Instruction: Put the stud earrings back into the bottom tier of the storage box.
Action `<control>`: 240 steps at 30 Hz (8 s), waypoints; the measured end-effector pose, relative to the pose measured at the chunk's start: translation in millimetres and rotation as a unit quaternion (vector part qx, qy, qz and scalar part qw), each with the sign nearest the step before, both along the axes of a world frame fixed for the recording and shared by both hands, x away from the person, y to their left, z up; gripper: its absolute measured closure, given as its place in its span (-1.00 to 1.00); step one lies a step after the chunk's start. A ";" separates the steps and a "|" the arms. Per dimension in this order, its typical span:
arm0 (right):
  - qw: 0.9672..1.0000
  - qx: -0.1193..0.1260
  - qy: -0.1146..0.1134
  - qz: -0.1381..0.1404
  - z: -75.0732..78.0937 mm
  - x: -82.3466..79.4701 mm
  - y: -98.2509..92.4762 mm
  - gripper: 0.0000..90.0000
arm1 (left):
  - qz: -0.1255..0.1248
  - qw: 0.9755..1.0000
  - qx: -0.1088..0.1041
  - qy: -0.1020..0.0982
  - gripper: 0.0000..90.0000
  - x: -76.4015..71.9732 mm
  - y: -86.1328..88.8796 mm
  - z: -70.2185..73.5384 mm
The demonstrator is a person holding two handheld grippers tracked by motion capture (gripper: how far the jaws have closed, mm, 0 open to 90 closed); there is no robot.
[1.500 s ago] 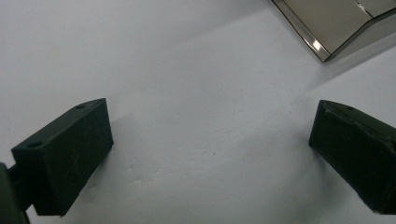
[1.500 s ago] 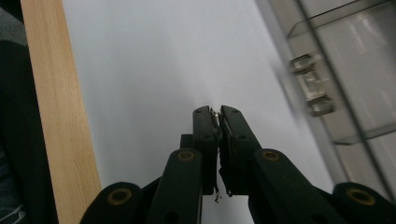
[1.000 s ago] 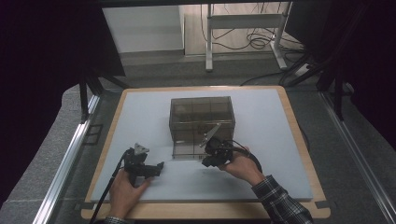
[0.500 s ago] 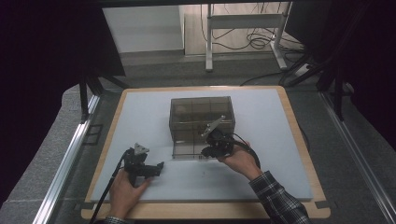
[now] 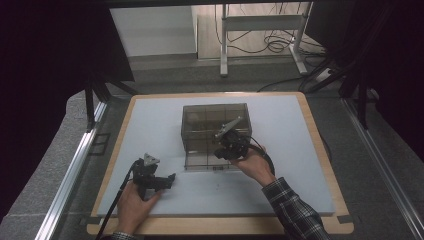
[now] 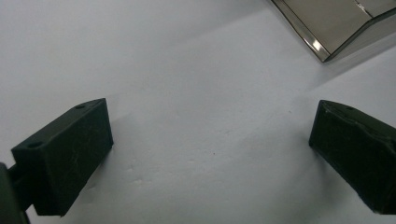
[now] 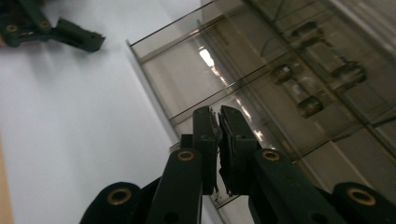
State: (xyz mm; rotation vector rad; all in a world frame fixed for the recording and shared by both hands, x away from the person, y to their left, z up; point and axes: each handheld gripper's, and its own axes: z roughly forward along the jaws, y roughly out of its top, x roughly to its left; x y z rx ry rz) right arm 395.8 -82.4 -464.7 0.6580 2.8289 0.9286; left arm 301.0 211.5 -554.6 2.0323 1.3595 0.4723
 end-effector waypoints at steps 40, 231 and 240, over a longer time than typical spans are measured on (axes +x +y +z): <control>0.999 -0.018 0.002 -0.028 -33.9 16.8 -9.6 0.71 | 0.001 1.000 -0.002 0.001 -1.00 -0.2 -0.3 -0.1; 1.000 0.012 -0.026 -0.007 -25.3 0.3 3.6 0.30 | 0.001 1.000 -0.002 0.001 -1.00 -0.2 -0.3 -0.1; 0.999 0.011 -0.033 -0.005 -22.6 -6.9 0.2 0.10 | 0.001 1.000 -0.001 0.001 -1.00 -0.2 -0.3 0.1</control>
